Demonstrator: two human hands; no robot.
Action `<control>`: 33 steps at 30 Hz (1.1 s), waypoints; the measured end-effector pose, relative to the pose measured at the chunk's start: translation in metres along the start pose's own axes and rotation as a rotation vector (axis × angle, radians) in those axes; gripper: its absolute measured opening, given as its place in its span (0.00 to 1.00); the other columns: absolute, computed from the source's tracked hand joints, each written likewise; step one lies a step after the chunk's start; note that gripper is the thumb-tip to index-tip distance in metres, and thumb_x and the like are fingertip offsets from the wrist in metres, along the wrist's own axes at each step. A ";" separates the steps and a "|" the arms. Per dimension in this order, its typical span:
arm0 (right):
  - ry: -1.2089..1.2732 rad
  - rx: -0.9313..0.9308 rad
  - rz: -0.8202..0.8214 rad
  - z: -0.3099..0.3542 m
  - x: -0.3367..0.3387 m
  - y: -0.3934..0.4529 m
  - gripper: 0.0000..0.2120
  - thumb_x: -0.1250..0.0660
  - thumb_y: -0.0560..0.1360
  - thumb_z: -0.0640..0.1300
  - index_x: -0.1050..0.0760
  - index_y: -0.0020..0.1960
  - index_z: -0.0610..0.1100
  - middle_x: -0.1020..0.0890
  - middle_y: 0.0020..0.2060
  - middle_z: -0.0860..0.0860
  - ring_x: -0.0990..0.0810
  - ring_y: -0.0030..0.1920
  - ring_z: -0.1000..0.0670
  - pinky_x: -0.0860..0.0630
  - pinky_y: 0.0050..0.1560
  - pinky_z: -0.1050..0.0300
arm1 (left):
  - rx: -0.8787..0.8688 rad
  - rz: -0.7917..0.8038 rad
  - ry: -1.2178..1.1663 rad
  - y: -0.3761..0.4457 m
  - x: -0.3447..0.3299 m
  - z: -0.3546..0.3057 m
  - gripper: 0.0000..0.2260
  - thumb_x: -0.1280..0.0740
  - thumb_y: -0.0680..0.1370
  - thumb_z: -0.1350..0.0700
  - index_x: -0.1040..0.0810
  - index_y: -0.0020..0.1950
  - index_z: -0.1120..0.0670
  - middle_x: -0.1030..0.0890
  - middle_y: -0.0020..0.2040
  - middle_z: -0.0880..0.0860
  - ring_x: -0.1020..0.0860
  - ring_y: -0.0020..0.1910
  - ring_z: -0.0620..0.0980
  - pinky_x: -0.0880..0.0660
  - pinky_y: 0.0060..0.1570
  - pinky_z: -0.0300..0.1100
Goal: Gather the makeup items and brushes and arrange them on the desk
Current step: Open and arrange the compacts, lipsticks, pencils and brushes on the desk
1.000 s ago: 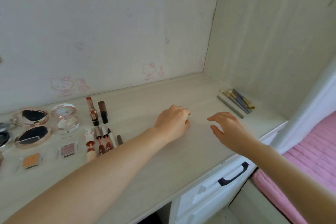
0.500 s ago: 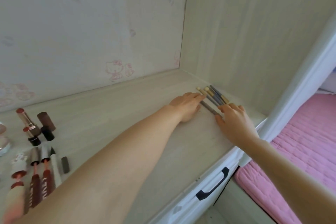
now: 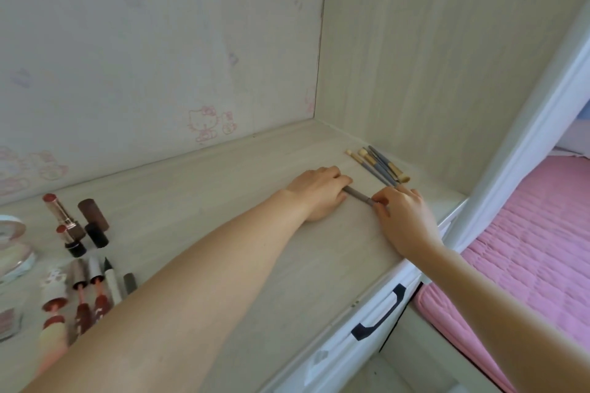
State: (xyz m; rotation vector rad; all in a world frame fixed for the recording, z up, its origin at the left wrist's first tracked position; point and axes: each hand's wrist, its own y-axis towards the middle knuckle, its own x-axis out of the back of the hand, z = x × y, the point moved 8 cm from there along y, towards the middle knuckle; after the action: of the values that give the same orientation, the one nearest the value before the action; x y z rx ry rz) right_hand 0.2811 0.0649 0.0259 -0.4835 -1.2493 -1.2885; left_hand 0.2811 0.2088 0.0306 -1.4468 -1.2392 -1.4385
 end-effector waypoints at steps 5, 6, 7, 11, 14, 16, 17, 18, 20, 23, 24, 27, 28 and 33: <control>0.172 0.013 0.028 0.021 0.004 -0.023 0.08 0.39 0.80 0.43 0.21 0.51 0.46 0.24 0.46 0.52 0.27 0.50 0.49 0.34 0.48 0.59 | 0.001 -0.071 0.007 -0.043 0.018 0.000 0.15 0.39 0.80 0.51 0.27 0.65 0.54 0.27 0.61 0.53 0.29 0.61 0.55 0.29 0.57 0.49; 0.214 0.004 0.033 0.026 0.005 -0.029 0.07 0.39 0.80 0.43 0.22 0.51 0.46 0.24 0.45 0.53 0.27 0.50 0.49 0.34 0.48 0.60 | 0.000 -0.083 -0.002 -0.052 0.021 0.000 0.14 0.38 0.79 0.53 0.26 0.63 0.54 0.27 0.60 0.53 0.28 0.60 0.55 0.29 0.56 0.49; 0.248 -0.003 0.040 0.031 0.006 -0.035 0.07 0.39 0.80 0.44 0.22 0.51 0.47 0.24 0.45 0.53 0.27 0.50 0.49 0.34 0.48 0.61 | -0.001 -0.092 -0.011 -0.063 0.024 0.001 0.13 0.38 0.79 0.54 0.25 0.62 0.55 0.26 0.59 0.53 0.28 0.59 0.55 0.29 0.56 0.48; 0.345 -0.004 0.037 0.057 0.018 -0.055 0.08 0.39 0.79 0.42 0.21 0.52 0.45 0.21 0.45 0.50 0.25 0.45 0.52 0.34 0.41 0.70 | -0.016 -0.163 -0.063 -0.106 0.040 0.005 0.11 0.37 0.78 0.58 0.22 0.59 0.55 0.24 0.56 0.53 0.26 0.57 0.53 0.30 0.52 0.44; 0.452 -0.003 0.031 0.081 0.033 -0.069 0.08 0.38 0.79 0.41 0.20 0.50 0.46 0.19 0.41 0.50 0.23 0.42 0.50 0.30 0.39 0.66 | -0.007 -0.267 -0.143 -0.143 0.060 0.010 0.10 0.35 0.78 0.58 0.22 0.58 0.54 0.23 0.53 0.50 0.26 0.54 0.50 0.31 0.49 0.40; 0.532 -0.001 0.040 0.099 0.042 -0.079 0.09 0.38 0.79 0.41 0.20 0.47 0.48 0.19 0.39 0.48 0.23 0.40 0.47 0.28 0.38 0.58 | 0.025 -0.317 -0.215 -0.171 0.072 0.015 0.10 0.34 0.78 0.57 0.24 0.59 0.52 0.23 0.50 0.48 0.26 0.52 0.48 0.29 0.50 0.42; 0.568 0.002 0.048 0.108 0.045 -0.083 0.09 0.38 0.79 0.41 0.20 0.45 0.49 0.19 0.39 0.46 0.24 0.39 0.45 0.28 0.38 0.55 | 0.043 -0.338 -0.245 -0.185 0.077 0.018 0.10 0.34 0.78 0.56 0.24 0.59 0.52 0.23 0.49 0.47 0.25 0.50 0.46 0.28 0.51 0.42; 0.600 0.006 0.060 0.118 0.048 -0.087 0.10 0.39 0.79 0.41 0.21 0.43 0.49 0.19 0.39 0.44 0.24 0.39 0.43 0.28 0.39 0.53 | 0.058 -0.360 -0.273 -0.200 0.081 0.021 0.10 0.34 0.78 0.55 0.25 0.59 0.51 0.23 0.49 0.46 0.25 0.49 0.45 0.27 0.50 0.42; 0.663 0.015 0.099 0.138 0.049 -0.096 0.11 0.39 0.79 0.41 0.20 0.43 0.47 0.20 0.39 0.40 0.26 0.38 0.41 0.27 0.40 0.49 | 0.091 -0.397 -0.337 -0.229 0.089 0.027 0.10 0.33 0.77 0.54 0.24 0.58 0.51 0.23 0.47 0.45 0.25 0.46 0.43 0.27 0.50 0.41; 0.759 0.025 0.149 0.169 0.046 -0.109 0.12 0.39 0.79 0.40 0.18 0.42 0.43 0.20 0.37 0.38 0.29 0.36 0.44 0.30 0.39 0.51 | 0.159 -0.437 -0.432 -0.274 0.095 0.040 0.10 0.31 0.76 0.52 0.23 0.56 0.49 0.23 0.45 0.42 0.24 0.45 0.38 0.29 0.47 0.30; 0.784 0.034 0.162 0.180 0.045 -0.113 0.12 0.39 0.79 0.40 0.18 0.42 0.44 0.20 0.35 0.41 0.29 0.35 0.45 0.30 0.38 0.51 | 0.185 -0.456 -0.462 -0.290 0.097 0.045 0.09 0.30 0.76 0.53 0.23 0.56 0.48 0.23 0.45 0.41 0.23 0.46 0.37 0.30 0.47 0.26; 0.850 0.056 0.216 0.213 0.036 -0.125 0.14 0.39 0.78 0.39 0.18 0.39 0.49 0.21 0.32 0.50 0.26 0.35 0.48 0.26 0.39 0.51 | 0.280 -0.515 -0.525 -0.339 0.101 0.064 0.11 0.28 0.74 0.57 0.22 0.54 0.46 0.21 0.45 0.41 0.22 0.46 0.36 0.27 0.45 0.25; 0.874 0.061 0.235 0.223 0.032 -0.129 0.15 0.39 0.78 0.39 0.18 0.39 0.49 0.21 0.31 0.51 0.25 0.35 0.50 0.24 0.39 0.54 | 0.320 -0.538 -0.545 -0.356 0.103 0.071 0.12 0.27 0.73 0.58 0.21 0.53 0.45 0.20 0.46 0.41 0.21 0.46 0.37 0.26 0.44 0.27; 0.961 0.108 0.355 0.274 0.007 -0.150 0.15 0.38 0.79 0.42 0.17 0.40 0.52 0.19 0.31 0.55 0.23 0.34 0.59 0.24 0.38 0.63 | 0.418 -0.648 -0.556 -0.436 0.118 0.089 0.11 0.26 0.71 0.58 0.19 0.48 0.43 0.18 0.46 0.38 0.20 0.47 0.39 0.27 0.48 0.28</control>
State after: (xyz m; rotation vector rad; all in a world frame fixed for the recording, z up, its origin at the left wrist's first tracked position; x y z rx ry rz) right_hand 0.0336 0.2496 0.0707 0.0278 -0.3913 -0.9394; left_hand -0.1226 0.4245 0.0836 -1.2336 -2.3621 -1.0571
